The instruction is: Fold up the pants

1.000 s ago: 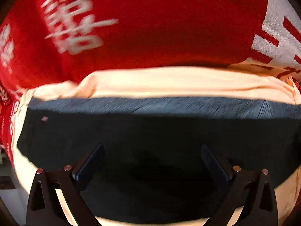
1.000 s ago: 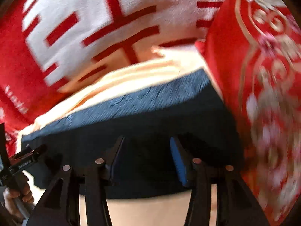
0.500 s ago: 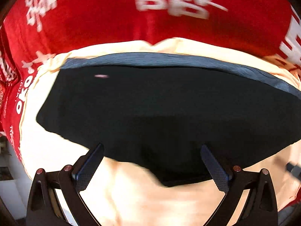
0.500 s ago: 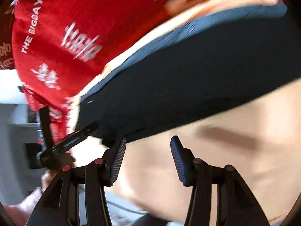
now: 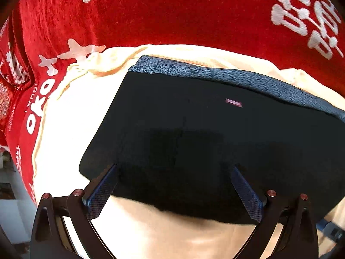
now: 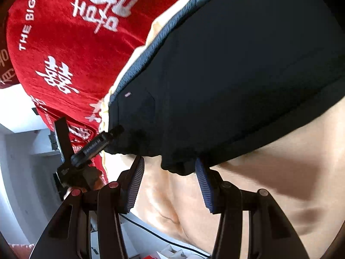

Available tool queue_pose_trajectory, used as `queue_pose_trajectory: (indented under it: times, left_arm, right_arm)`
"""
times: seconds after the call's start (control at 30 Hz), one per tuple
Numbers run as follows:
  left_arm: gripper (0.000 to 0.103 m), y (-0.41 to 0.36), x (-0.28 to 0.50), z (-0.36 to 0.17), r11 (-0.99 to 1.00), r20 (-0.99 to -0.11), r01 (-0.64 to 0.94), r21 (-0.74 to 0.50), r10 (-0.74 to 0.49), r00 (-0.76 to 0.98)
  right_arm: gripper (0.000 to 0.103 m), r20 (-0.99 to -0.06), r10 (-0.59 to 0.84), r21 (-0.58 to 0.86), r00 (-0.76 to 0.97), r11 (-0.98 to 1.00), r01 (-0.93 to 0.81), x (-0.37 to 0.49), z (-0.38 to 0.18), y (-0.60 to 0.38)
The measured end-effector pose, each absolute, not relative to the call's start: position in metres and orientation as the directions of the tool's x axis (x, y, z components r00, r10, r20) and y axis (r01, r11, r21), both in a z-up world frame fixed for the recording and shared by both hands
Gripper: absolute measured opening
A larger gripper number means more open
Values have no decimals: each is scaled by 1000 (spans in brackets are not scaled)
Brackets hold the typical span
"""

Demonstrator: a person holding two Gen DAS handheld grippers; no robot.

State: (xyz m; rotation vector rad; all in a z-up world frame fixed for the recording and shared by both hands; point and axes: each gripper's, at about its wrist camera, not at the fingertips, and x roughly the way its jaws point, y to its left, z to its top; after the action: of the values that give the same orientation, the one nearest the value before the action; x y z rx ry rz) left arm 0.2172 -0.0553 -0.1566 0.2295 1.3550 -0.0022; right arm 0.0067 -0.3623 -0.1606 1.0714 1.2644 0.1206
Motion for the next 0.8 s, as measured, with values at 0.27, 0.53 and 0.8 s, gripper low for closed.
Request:
queue_pose_trajectory:
  times: [0.27, 0.53, 0.8]
  left_arm:
    - [103, -68, 217, -160, 948, -953, 222, 228, 172, 248]
    - [103, -45, 203, -171, 928, -959, 313, 202, 122, 257]
    - [103, -78, 181, -142, 926, -960, 322, 196, 115, 254]
  right_arm:
    - [8, -760, 550, 644, 346, 571, 509, 34, -154, -361]
    - [7, -813, 499, 576, 301, 607, 548, -7, -162, -345]
    - [25, -883, 379, 469, 277, 742, 480, -19, -105, -385]
